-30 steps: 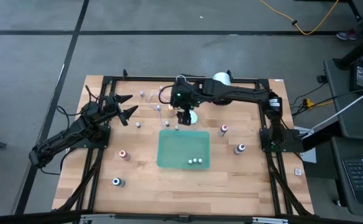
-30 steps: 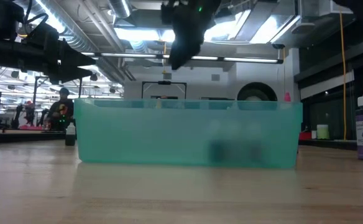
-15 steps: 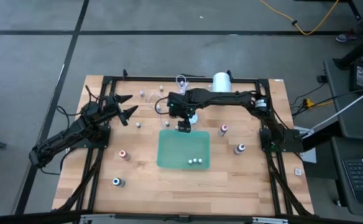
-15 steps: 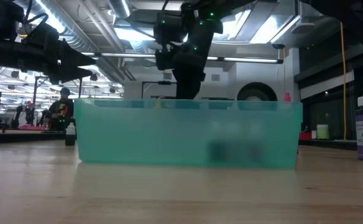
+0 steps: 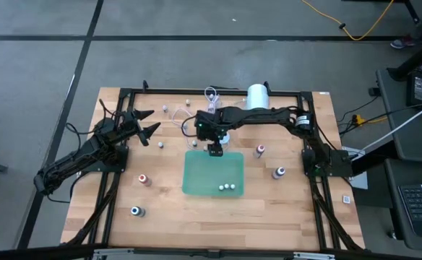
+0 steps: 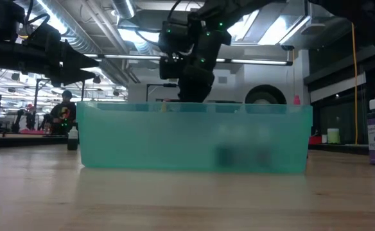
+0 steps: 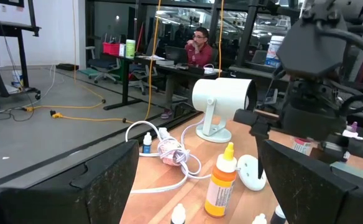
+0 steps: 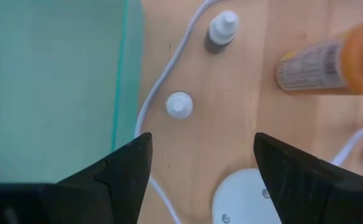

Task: Pick & Place food coloring
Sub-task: Put the small pink food coloring bottle into the bin

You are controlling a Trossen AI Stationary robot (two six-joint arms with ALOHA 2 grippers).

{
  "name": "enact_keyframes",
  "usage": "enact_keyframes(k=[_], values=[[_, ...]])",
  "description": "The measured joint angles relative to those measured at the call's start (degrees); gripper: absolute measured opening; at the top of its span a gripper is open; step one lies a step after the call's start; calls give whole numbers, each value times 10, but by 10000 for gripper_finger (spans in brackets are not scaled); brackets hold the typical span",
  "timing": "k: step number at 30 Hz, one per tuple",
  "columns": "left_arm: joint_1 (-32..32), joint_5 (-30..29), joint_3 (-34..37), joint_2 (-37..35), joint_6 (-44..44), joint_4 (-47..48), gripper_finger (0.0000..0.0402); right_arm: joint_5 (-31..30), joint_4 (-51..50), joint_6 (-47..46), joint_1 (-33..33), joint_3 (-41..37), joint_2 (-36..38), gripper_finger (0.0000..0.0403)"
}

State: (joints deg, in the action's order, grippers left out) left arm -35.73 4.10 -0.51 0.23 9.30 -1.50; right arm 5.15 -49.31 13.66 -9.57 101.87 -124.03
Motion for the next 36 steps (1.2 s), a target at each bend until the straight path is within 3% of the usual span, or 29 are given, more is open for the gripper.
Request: enact_keyframes(k=[15, 36], values=[[0, 0, 0, 0, 0, 0, 333, 0, 37, 91, 3, -12, -21, 280], [0, 0, 0, 0, 0, 0, 333, 22, 44, 89, 3, 21, -51, 280]])
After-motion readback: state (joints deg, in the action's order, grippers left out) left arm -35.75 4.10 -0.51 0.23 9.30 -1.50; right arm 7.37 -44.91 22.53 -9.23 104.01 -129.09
